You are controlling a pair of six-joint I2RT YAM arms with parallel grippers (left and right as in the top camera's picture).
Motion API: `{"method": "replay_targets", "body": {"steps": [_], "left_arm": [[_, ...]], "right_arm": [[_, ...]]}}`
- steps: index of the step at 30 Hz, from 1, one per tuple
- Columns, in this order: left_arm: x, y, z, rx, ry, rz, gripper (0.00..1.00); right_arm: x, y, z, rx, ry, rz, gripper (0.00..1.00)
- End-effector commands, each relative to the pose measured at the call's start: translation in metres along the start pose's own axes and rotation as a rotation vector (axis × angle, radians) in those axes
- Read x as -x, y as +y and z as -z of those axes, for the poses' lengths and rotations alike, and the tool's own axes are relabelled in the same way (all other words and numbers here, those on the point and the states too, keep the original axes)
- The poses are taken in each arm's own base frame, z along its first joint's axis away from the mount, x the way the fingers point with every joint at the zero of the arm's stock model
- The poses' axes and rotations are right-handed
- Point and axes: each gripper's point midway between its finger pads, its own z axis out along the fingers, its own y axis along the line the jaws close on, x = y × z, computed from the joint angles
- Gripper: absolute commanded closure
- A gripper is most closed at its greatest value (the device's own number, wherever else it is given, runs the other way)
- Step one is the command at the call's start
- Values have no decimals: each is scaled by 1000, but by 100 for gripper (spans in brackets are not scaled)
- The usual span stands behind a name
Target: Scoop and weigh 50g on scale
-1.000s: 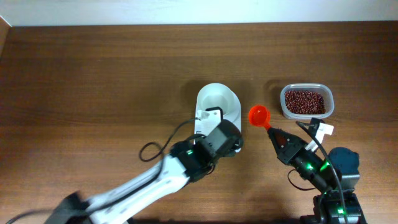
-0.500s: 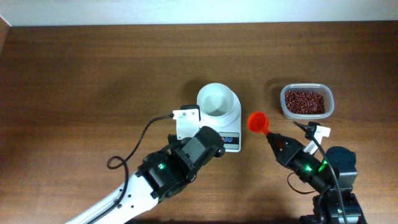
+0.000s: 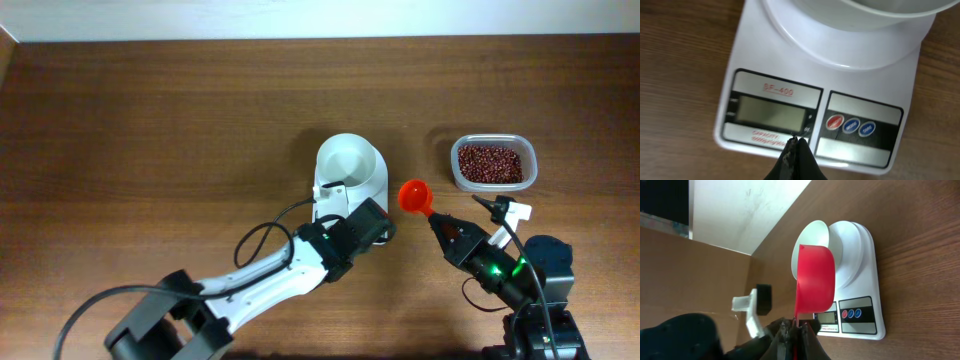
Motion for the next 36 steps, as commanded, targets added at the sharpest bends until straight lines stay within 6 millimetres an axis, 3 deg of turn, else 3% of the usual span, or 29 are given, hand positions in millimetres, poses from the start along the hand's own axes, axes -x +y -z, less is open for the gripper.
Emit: {"method": "replay_targets", "body": {"steps": [1,6,36], "left_arm": [[-2,-6,-10,-11,2,32,100],[7,-25,-16,-82,-40,63,100],[-12,-30,-34,-96,33,51,100]], "right_arm": [[6,1,2,-3,-25,17,96],[9,-1,2,-19,-44,17,96],[8,-1,2,-16,-40,17,96]]}}
